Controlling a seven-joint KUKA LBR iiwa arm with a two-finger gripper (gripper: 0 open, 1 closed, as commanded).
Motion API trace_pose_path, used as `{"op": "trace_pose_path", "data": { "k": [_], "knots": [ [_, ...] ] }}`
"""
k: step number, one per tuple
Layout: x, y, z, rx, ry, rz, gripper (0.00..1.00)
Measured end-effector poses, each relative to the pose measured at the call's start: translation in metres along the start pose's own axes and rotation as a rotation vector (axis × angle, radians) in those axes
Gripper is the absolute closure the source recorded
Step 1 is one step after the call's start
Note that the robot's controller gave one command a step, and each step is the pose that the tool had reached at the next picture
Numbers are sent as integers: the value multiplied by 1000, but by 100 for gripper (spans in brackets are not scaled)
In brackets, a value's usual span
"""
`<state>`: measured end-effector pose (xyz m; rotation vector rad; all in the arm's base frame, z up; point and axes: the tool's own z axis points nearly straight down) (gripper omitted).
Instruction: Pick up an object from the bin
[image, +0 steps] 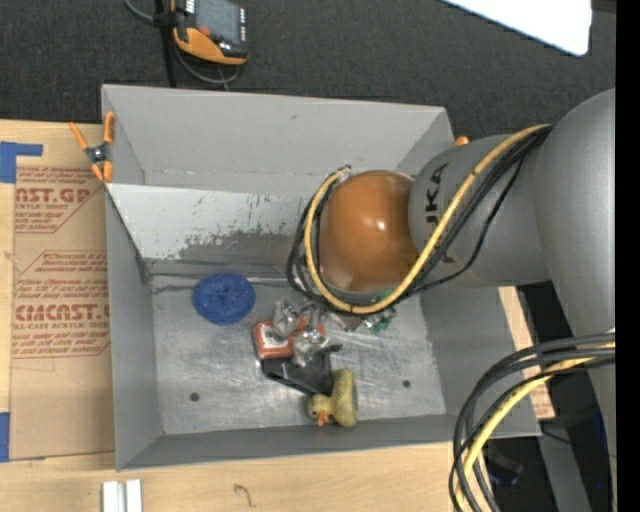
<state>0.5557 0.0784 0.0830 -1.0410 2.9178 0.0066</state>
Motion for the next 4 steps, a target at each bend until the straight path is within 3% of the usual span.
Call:
{"op": "trace_pose_path", "data": {
  "k": [1,2,3,4],
  "knots": [
    [0,0,0,0,0,0,100],
    [7,0,-33,-12,38,11,100],
    [5,-1,-78,-9,39,13,100],
    [16,9,-120,-16,44,-111,100]
  ]
}}
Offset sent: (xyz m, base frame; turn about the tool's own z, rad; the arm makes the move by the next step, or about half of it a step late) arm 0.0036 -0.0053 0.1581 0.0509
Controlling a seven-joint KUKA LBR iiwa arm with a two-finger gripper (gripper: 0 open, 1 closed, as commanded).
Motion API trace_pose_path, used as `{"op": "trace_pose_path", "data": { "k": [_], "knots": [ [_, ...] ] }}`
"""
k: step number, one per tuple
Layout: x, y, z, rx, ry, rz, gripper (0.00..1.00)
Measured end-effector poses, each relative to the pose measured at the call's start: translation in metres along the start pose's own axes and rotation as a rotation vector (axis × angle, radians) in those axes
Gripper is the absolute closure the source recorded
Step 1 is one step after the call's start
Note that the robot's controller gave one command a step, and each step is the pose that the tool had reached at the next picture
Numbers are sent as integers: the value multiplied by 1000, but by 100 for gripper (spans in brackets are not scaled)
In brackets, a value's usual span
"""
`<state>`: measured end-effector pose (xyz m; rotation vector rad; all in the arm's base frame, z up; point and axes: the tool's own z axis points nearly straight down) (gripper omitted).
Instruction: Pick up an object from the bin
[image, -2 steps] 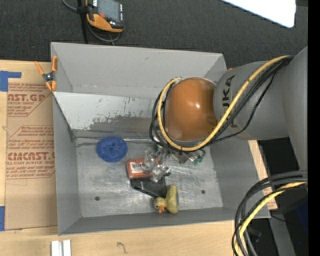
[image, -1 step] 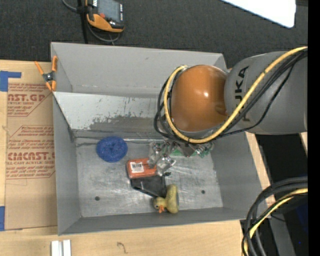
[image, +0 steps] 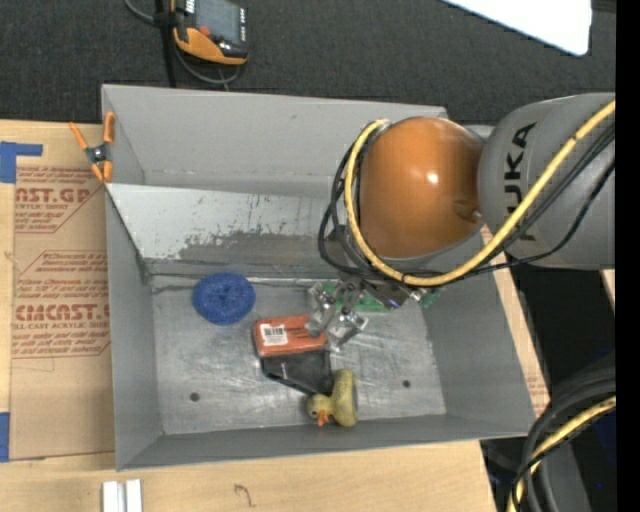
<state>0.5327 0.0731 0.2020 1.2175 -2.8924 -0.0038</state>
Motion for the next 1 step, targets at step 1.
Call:
{"op": "trace_pose_path", "data": {
  "k": [1],
  "knots": [
    [-16,-3,74,-3,-1,-294,0]
  ]
}}
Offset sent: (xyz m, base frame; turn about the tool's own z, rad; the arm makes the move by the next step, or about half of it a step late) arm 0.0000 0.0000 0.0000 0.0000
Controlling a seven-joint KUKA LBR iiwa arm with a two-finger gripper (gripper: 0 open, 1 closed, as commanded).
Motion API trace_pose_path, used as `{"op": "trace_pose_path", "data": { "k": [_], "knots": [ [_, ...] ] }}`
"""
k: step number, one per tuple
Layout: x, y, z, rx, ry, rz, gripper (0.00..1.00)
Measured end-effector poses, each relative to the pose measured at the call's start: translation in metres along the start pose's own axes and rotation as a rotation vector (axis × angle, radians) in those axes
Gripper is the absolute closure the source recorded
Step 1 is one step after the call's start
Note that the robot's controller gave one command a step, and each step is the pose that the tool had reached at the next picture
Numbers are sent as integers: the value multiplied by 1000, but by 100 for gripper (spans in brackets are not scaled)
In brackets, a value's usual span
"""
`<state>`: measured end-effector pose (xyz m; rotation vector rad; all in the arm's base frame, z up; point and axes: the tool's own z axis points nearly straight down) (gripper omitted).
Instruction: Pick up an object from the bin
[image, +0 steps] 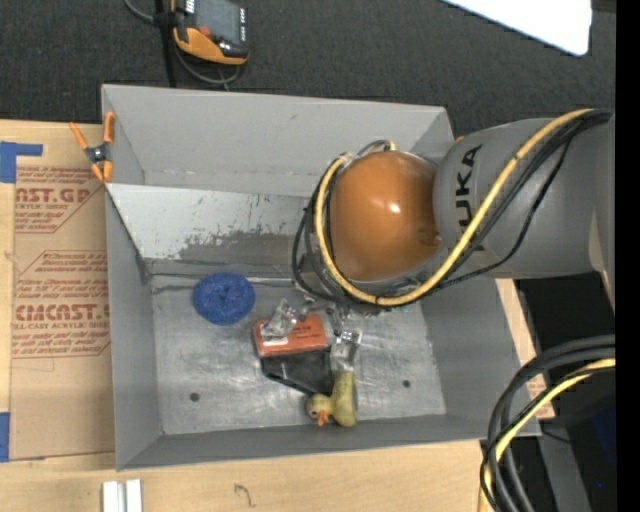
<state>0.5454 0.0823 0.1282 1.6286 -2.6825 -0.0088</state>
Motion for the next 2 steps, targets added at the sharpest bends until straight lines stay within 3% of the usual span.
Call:
{"op": "trace_pose_path", "data": {
  "k": [1,2],
  "knots": [
    [-1,-2,-3,5,-3,1,0],
    [-1,2,13,13,-5,-127,0]
  ]
}}
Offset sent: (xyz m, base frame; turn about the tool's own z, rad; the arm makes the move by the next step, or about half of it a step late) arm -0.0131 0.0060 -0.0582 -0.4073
